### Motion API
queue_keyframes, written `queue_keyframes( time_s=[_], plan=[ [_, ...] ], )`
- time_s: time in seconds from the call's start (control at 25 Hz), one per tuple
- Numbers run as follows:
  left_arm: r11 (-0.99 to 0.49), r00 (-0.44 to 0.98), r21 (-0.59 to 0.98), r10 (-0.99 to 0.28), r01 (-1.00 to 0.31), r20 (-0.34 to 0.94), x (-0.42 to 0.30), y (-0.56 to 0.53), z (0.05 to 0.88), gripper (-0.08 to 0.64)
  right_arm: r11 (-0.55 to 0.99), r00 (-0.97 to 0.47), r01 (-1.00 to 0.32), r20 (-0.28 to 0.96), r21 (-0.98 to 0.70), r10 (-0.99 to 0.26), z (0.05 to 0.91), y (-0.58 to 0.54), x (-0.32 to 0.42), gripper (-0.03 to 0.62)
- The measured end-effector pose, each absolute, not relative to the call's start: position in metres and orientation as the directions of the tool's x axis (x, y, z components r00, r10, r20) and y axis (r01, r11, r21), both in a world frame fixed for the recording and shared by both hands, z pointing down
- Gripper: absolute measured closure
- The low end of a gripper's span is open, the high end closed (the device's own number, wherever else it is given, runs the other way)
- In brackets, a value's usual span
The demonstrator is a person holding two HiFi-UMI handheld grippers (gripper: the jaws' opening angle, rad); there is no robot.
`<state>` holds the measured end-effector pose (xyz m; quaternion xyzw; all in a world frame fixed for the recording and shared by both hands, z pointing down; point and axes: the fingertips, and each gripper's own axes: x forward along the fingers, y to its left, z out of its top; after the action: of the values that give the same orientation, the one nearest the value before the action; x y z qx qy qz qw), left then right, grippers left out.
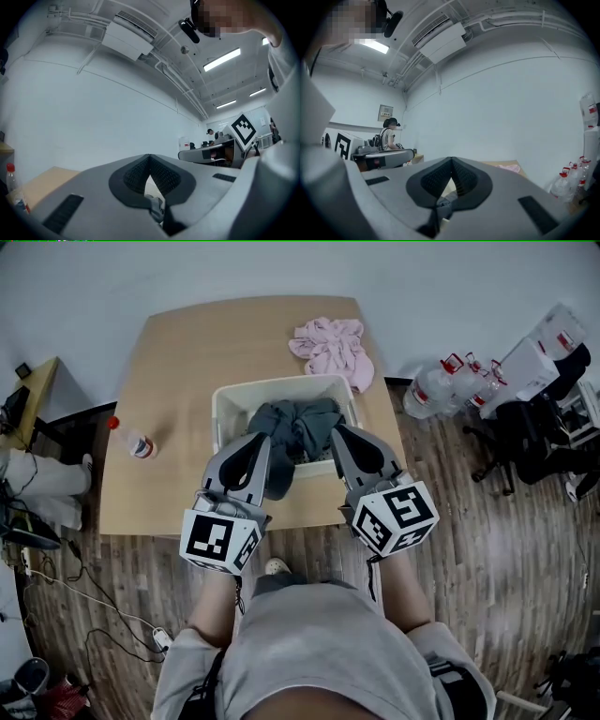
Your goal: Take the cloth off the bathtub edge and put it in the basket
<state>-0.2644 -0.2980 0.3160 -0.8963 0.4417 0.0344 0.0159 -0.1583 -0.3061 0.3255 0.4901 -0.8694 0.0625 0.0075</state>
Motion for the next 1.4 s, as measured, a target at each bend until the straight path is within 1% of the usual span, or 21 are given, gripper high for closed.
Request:
queue_keyframes(
  time_s=[0.24,0.64,1.4],
  plan=[
    [-0.616,0.614,-0.004,-0.785,-0.788,-0.078,-0.229,-0.271,0.311,0.546,0.517,-0.523,-0.851,0.063,-0.095,-0.850,0.319,-0.278,-0.126,0.583],
    [-0.588,0.587,-0.026,-0.805,-0.809,-0.084,-0.192,-0.217,0.302,0.546,0.541,-0.546,-0.836,0.034,-0.096,-0.837,0.312,-0.226,-0.088,0.583],
    [-0.521,0.522,-0.034,-0.849,-0.853,-0.079,-0.157,-0.120,0.311,0.546,0.600,-0.604,-0.794,0.022,-0.094,-0.797,0.323,-0.136,-0.054,0.583]
  ],
)
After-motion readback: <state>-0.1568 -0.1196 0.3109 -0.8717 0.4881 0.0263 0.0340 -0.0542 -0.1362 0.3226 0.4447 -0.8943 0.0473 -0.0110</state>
